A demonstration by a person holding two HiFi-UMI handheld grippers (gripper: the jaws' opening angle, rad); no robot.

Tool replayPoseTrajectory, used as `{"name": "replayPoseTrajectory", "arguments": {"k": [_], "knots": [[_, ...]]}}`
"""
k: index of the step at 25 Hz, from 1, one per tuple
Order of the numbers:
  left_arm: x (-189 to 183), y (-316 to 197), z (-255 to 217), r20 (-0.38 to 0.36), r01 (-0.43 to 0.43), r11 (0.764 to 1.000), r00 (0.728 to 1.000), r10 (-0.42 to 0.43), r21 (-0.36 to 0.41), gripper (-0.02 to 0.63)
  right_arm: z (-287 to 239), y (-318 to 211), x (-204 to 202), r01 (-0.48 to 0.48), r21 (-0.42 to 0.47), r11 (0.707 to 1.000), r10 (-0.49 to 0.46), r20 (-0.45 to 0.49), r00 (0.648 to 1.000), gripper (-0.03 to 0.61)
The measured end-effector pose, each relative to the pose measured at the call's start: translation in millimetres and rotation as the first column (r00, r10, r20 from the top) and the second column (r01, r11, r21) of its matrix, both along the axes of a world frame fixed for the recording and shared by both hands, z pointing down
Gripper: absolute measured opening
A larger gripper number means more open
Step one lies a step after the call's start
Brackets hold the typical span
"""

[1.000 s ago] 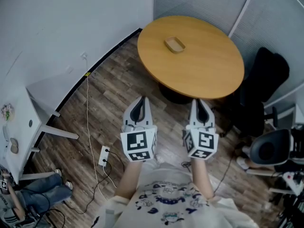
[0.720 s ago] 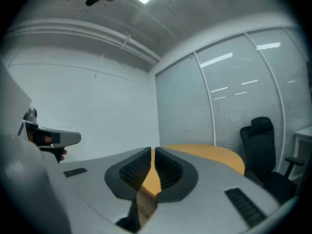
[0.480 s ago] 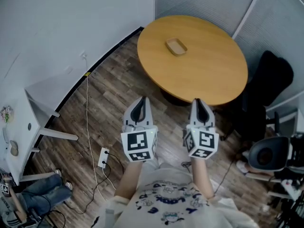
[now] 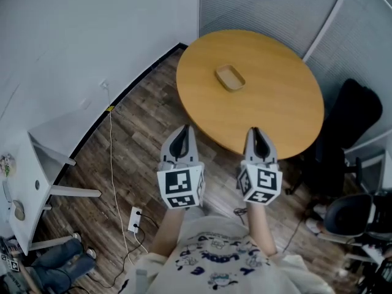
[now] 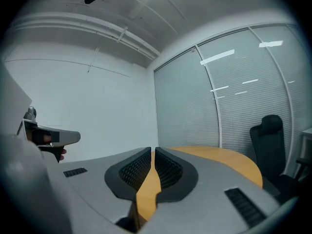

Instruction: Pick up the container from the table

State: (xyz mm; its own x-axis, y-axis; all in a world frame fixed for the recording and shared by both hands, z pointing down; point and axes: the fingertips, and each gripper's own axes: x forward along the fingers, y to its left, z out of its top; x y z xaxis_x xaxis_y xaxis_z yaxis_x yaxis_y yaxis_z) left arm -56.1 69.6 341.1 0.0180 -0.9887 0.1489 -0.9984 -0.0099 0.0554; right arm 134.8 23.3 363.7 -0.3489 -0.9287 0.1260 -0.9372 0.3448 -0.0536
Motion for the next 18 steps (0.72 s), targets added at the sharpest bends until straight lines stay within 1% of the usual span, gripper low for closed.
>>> {"name": "replayPoseTrajectory", "arguments": {"k": [5,9,14,18], "knots": [[-28,-48,-2,-0.004,-0.009,1.0,1.0,0.009,-0.004,0.002,-5,-48,-23,-0.015,0.002,1.0,0.015,-0.008,1.0,0.025],[-45,-83,4,-0.021,-0.019,1.0,1.0,0.018,-0.021,0.002,-2,-83,-36,-0.03,-0.006,1.0,0.03,-0.03,0.999,0.025],[-60,-122,4,-0.014,-0.043,0.999,0.999,0.042,-0.021,0.002,5,-116,-45,-0.064,-0.022,0.998,0.063,-0.046,0.997,0.025],[-66,-146,12,-0.018,-0.062,0.997,0.998,0.061,-0.04,0.002,12,-137,-50,-0.08,-0.038,0.996,0.078,-0.061,0.995,0.025]]}}
